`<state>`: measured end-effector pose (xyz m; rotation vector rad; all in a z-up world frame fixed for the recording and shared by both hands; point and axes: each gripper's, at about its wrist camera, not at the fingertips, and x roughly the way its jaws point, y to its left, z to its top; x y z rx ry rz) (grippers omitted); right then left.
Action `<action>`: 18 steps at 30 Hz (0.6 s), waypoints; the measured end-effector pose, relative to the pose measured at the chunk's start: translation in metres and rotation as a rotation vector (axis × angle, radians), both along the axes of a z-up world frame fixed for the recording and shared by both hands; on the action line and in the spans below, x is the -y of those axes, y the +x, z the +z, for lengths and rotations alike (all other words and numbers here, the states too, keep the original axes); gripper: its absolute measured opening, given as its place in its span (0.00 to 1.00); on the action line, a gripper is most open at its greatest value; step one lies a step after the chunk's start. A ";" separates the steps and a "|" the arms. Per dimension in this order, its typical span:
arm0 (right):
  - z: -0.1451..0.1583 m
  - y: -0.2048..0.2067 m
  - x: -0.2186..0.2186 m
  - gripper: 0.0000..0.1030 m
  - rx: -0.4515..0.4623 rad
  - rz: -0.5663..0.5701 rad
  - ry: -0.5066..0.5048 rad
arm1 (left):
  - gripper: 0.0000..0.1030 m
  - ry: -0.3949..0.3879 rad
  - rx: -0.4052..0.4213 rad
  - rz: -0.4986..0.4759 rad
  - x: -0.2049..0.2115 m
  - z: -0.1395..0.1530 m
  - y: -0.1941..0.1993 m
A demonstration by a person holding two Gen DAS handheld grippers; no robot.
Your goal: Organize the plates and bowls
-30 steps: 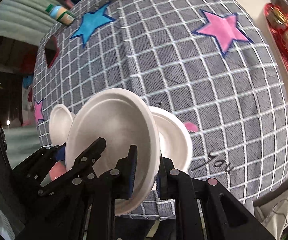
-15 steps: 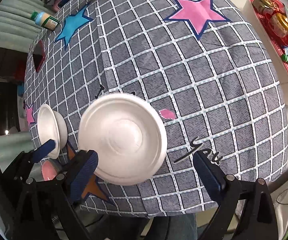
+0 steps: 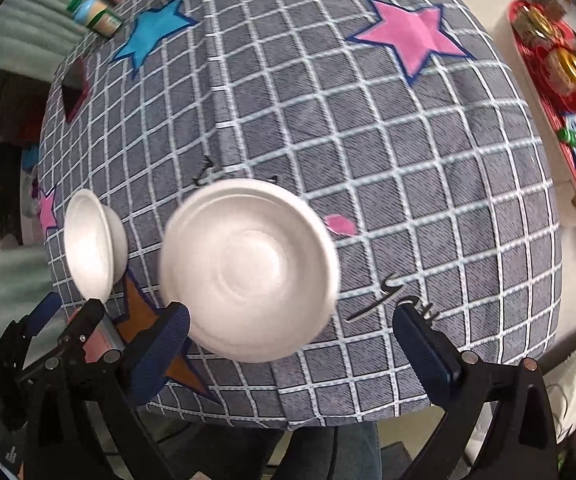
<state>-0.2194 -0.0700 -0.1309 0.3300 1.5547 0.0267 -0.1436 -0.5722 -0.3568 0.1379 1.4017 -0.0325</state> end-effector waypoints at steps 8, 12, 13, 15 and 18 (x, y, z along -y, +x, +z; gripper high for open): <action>0.010 0.008 -0.029 0.99 0.020 0.074 -0.020 | 0.78 -0.002 0.010 0.063 -0.022 0.003 -0.003; 0.010 0.011 -0.042 0.99 0.019 0.104 -0.033 | 0.78 0.004 0.020 0.076 -0.029 0.005 -0.004; 0.011 0.012 -0.045 0.99 0.019 0.111 -0.034 | 0.78 0.004 0.021 0.080 -0.030 0.005 -0.004; 0.011 0.013 -0.050 0.99 0.018 0.120 -0.035 | 0.78 0.004 0.022 0.088 -0.034 0.006 -0.003; 0.011 0.016 -0.056 0.99 0.017 0.129 -0.036 | 0.78 0.004 0.021 0.099 -0.037 0.005 -0.001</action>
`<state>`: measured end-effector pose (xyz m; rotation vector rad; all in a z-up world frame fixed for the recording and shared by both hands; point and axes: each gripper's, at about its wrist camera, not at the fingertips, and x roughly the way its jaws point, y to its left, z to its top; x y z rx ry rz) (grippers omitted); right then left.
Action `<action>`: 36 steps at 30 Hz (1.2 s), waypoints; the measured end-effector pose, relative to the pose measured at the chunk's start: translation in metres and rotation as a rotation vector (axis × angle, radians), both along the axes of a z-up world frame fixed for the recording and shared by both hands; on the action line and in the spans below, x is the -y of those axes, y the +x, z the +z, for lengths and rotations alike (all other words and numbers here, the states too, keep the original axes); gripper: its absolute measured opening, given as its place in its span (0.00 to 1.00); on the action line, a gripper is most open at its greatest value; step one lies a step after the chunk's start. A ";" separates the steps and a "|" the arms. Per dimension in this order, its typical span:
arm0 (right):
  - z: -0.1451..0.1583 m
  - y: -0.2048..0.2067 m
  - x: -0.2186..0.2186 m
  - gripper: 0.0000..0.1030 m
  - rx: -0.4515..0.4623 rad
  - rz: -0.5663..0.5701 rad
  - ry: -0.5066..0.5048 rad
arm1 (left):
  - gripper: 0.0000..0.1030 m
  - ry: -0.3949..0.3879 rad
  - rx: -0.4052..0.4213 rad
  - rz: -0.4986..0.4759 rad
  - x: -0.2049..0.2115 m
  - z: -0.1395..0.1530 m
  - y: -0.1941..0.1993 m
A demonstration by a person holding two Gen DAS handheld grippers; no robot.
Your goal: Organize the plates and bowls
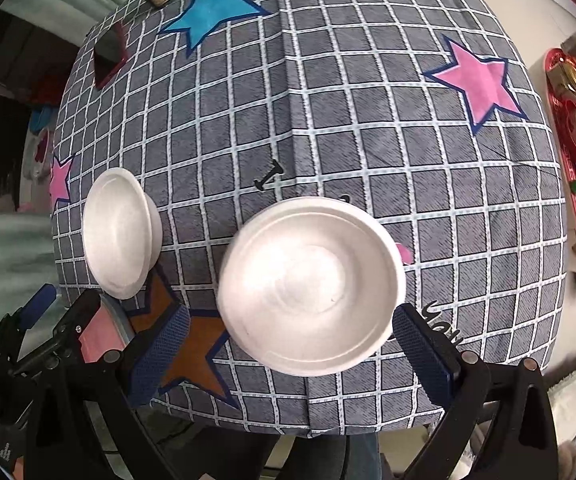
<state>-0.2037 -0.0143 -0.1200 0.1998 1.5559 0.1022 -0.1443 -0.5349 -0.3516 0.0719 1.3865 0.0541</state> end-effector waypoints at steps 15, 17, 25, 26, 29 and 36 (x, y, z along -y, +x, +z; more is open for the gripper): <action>-0.001 0.010 -0.025 0.99 -0.004 0.038 -0.006 | 0.78 0.004 -0.016 0.009 -0.012 -0.006 0.006; -0.002 0.013 -0.030 0.99 -0.007 0.048 -0.006 | 0.78 0.009 -0.021 0.016 -0.015 -0.009 0.008; -0.014 0.031 -0.062 0.99 -0.021 0.126 -0.023 | 0.78 0.050 -0.078 0.074 -0.048 -0.033 0.031; -0.017 0.035 -0.068 0.99 -0.024 0.140 -0.026 | 0.78 0.061 -0.087 0.075 -0.052 -0.038 0.035; -0.028 0.044 -0.086 0.99 -0.034 0.180 -0.030 | 0.78 0.086 -0.115 0.067 -0.059 -0.051 0.042; -0.058 0.064 -0.131 0.99 -0.044 0.287 -0.104 | 0.78 0.121 -0.176 0.070 -0.067 -0.077 0.059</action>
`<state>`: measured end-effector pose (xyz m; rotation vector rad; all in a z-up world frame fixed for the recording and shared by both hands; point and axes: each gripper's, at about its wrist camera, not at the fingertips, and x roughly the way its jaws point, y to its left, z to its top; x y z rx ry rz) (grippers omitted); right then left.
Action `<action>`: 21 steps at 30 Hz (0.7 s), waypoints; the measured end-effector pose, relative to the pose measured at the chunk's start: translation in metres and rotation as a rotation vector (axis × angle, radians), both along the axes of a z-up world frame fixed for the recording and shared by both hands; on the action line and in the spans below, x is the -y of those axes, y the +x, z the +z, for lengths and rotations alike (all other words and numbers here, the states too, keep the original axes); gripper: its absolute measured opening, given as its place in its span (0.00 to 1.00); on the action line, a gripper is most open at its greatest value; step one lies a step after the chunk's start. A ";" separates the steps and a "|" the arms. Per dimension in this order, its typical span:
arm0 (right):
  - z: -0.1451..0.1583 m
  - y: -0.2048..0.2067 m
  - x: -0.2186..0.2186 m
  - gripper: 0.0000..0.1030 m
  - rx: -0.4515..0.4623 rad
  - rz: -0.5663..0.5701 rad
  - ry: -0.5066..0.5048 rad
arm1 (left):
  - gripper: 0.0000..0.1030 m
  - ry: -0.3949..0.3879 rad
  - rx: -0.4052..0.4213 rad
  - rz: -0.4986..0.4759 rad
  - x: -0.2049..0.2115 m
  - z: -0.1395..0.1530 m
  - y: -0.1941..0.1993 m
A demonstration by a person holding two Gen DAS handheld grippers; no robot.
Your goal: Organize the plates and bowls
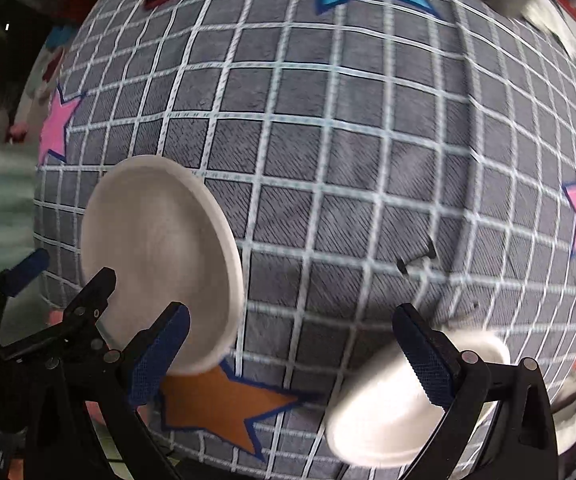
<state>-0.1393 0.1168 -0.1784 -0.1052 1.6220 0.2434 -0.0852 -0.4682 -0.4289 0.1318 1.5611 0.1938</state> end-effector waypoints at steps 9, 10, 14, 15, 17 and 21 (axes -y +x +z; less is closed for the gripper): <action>-0.012 0.027 0.002 0.99 0.048 0.076 -0.118 | 0.79 -0.047 -0.024 -0.005 0.027 -0.018 0.024; -0.013 0.030 0.007 0.99 0.044 0.067 -0.118 | 0.79 -0.049 -0.024 -0.001 0.029 -0.019 0.026; -0.019 0.039 0.019 0.99 0.010 0.048 -0.054 | 0.79 -0.042 -0.022 -0.006 0.035 -0.023 0.029; -0.021 0.041 0.020 0.99 0.005 0.055 -0.038 | 0.79 -0.042 -0.021 -0.013 0.037 -0.023 0.028; -0.026 0.049 0.024 0.99 -0.012 0.059 -0.028 | 0.79 -0.042 -0.025 -0.020 0.037 -0.024 0.026; -0.050 0.050 0.027 1.00 -0.083 0.007 -0.030 | 0.79 -0.072 -0.016 -0.003 0.038 -0.027 0.019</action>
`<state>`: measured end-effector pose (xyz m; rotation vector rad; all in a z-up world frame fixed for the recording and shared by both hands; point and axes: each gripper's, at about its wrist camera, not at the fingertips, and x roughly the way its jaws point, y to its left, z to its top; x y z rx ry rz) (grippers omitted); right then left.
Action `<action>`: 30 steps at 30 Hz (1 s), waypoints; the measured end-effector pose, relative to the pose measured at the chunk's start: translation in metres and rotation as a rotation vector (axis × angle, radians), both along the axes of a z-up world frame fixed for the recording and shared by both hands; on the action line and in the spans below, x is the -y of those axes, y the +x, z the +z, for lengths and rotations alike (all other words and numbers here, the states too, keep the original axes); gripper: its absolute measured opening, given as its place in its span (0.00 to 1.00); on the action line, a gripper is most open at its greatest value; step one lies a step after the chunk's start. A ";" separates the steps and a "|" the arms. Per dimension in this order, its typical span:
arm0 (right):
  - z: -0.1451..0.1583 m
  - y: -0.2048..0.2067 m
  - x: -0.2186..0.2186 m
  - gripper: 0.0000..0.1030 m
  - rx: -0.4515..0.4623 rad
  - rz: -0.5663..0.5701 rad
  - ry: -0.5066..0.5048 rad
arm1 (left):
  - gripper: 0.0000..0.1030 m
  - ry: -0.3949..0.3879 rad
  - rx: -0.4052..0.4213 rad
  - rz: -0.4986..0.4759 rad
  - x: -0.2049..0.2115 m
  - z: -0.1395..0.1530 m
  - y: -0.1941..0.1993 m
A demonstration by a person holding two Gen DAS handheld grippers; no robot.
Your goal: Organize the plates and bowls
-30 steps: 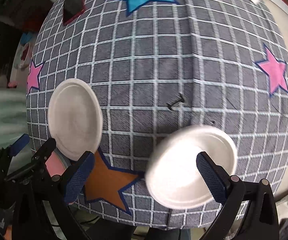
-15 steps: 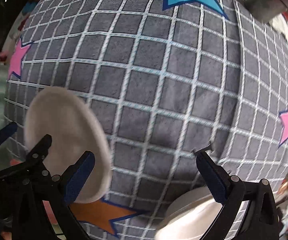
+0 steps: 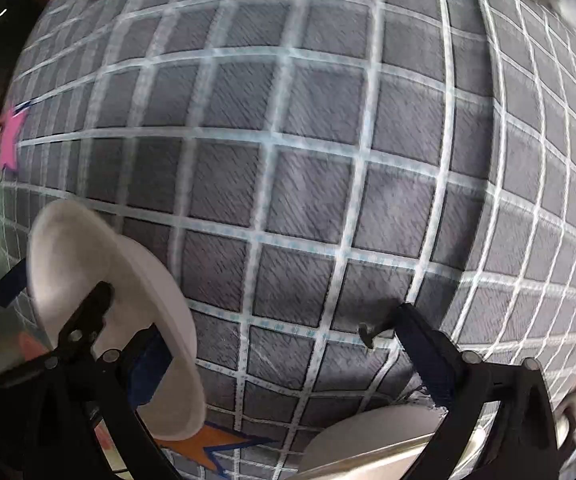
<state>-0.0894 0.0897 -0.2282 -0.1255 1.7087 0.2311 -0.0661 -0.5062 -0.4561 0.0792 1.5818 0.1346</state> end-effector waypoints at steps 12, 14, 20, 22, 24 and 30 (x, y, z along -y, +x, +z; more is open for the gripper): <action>0.014 -0.012 -0.037 0.32 0.008 0.046 0.105 | 0.33 -0.095 0.004 -0.051 0.040 0.008 -0.013; 0.012 -0.015 -0.039 0.30 -0.027 0.014 0.127 | 0.30 -0.114 0.022 -0.046 0.046 0.016 -0.011; 0.027 -0.025 -0.019 0.24 -0.009 -0.011 0.178 | 0.30 -0.115 0.094 -0.077 0.072 0.053 -0.006; 0.041 -0.033 -0.007 0.24 0.010 -0.018 0.177 | 0.30 -0.122 0.111 -0.088 0.078 0.063 -0.005; 0.050 -0.034 0.001 0.24 0.013 -0.043 0.190 | 0.30 -0.133 0.126 -0.105 0.088 0.074 -0.002; 0.080 -0.034 0.037 0.24 0.038 -0.094 0.219 | 0.30 -0.150 0.161 -0.158 0.097 0.106 -0.004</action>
